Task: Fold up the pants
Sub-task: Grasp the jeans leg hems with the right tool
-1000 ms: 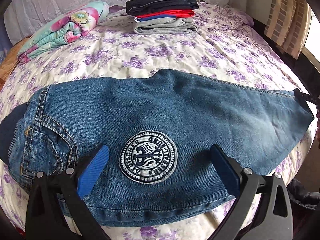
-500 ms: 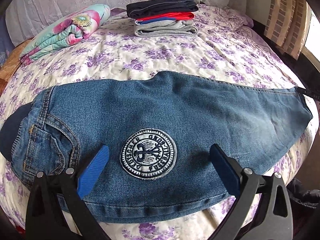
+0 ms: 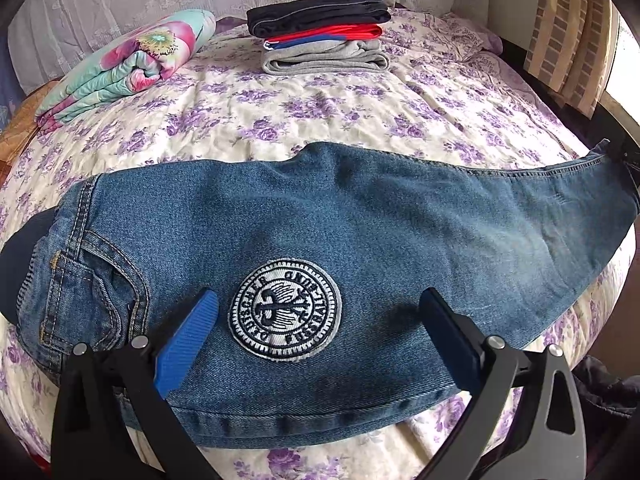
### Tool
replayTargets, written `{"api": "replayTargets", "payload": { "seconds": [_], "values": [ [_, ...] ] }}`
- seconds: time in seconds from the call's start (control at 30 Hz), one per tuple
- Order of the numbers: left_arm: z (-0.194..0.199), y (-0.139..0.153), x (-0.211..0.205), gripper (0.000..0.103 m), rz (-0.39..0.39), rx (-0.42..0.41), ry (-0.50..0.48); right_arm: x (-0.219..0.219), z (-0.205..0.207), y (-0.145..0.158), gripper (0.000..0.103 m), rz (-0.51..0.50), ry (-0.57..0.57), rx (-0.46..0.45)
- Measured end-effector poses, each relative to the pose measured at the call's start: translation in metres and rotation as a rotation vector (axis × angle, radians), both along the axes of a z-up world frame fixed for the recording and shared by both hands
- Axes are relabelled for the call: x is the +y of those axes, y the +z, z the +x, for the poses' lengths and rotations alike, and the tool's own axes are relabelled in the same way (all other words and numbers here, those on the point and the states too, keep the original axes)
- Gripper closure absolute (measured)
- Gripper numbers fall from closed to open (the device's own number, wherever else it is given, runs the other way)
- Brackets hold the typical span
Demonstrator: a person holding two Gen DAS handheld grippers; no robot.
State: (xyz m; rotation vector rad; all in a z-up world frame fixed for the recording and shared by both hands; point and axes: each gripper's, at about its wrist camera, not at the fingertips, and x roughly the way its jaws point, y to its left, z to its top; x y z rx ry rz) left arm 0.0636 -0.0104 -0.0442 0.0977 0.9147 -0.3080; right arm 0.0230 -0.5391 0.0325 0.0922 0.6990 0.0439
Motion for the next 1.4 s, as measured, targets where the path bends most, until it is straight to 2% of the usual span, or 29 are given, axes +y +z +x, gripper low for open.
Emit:
{"api": "replayTargets", "payload": {
  "seconds": [0.1,0.23,0.27,0.4,0.47,0.5,0.6,0.63,0.67,0.7,0.8,0.9,0.97,1.0,1.03,1.1,1.13,1.2,1.23,1.3,1.37,1.4],
  "values": [
    [0.002,-0.001,0.001,0.005,-0.008,0.007,0.004,-0.005,0.016,-0.013,0.096,-0.004,-0.017,0.041],
    [-0.001,-0.01,-0.003,0.005,0.028,-0.005,-0.003,-0.014,0.028,-0.083,0.095,0.009,-0.047,0.179],
    [-0.004,-0.01,-0.005,0.005,0.04,-0.014,-0.007,-0.013,0.022,-0.09,0.093,0.015,-0.049,0.161],
    [-0.019,0.014,-0.006,0.005,-0.014,-0.041,-0.031,-0.016,-0.009,-0.06,0.084,0.094,-0.096,0.056],
    [-0.033,0.029,-0.017,0.005,0.009,-0.097,-0.076,-0.007,-0.024,-0.042,0.076,0.12,-0.068,0.022],
    [-0.039,0.031,-0.026,0.005,0.036,-0.111,-0.1,-0.001,-0.028,-0.041,0.076,0.128,-0.041,0.042],
    [-0.047,0.017,-0.043,0.005,0.107,-0.096,-0.131,0.01,-0.032,-0.066,0.081,0.111,-0.063,0.189],
    [-0.045,0.006,-0.045,0.005,0.122,-0.067,-0.125,0.01,-0.032,-0.08,0.082,0.117,-0.082,0.243],
    [-0.04,-0.006,-0.043,0.004,0.12,-0.024,-0.113,0.007,-0.033,-0.092,0.085,0.129,-0.087,0.257],
    [-0.036,-0.016,-0.04,0.004,0.097,0.008,-0.105,0.006,-0.036,-0.098,0.085,0.137,-0.085,0.234],
    [-0.038,-0.022,-0.04,0.004,0.089,-0.024,-0.098,0.003,-0.036,-0.098,0.086,0.161,-0.093,0.211],
    [-0.038,-0.008,-0.034,0.004,0.04,-0.015,-0.089,0.001,-0.044,-0.086,0.083,0.191,-0.109,0.168],
    [-0.044,0.007,-0.031,0.004,0.009,-0.062,-0.089,0.003,-0.05,-0.081,0.082,0.184,-0.11,0.144],
    [-0.046,0.011,-0.033,0.004,0.01,-0.088,-0.1,0.003,-0.048,-0.086,0.084,0.169,-0.113,0.166],
    [-0.042,0.007,-0.035,0.004,0.036,-0.08,-0.099,0.001,-0.045,-0.095,0.085,0.176,-0.119,0.192],
    [-0.024,-0.015,-0.037,0.004,0.056,0.028,-0.082,-0.001,-0.045,-0.098,0.085,0.198,-0.127,0.17],
    [-0.026,-0.012,-0.038,0.004,0.056,-0.001,-0.076,-0.001,-0.048,-0.093,0.083,0.207,-0.131,0.155],
    [-0.033,0.006,-0.049,0.005,0.036,-0.041,-0.115,-0.002,-0.06,-0.079,0.073,0.253,-0.143,0.086],
    [-0.036,0.02,-0.057,0.005,0.026,-0.082,-0.133,-0.003,-0.067,-0.073,0.069,0.264,-0.154,0.059],
    [-0.039,0.049,-0.083,0.005,0.043,-0.186,-0.139,-0.002,-0.078,-0.065,0.056,0.279,-0.178,0.026],
    [-0.026,0.063,-0.119,0.005,0.1,-0.221,-0.098,0.002,-0.084,-0.064,0.029,0.272,-0.228,0.031],
    [-0.015,0.063,-0.141,0.005,0.115,-0.203,-0.097,0.005,-0.088,-0.065,0.023,0.28,-0.245,0.022]
  ]
}}
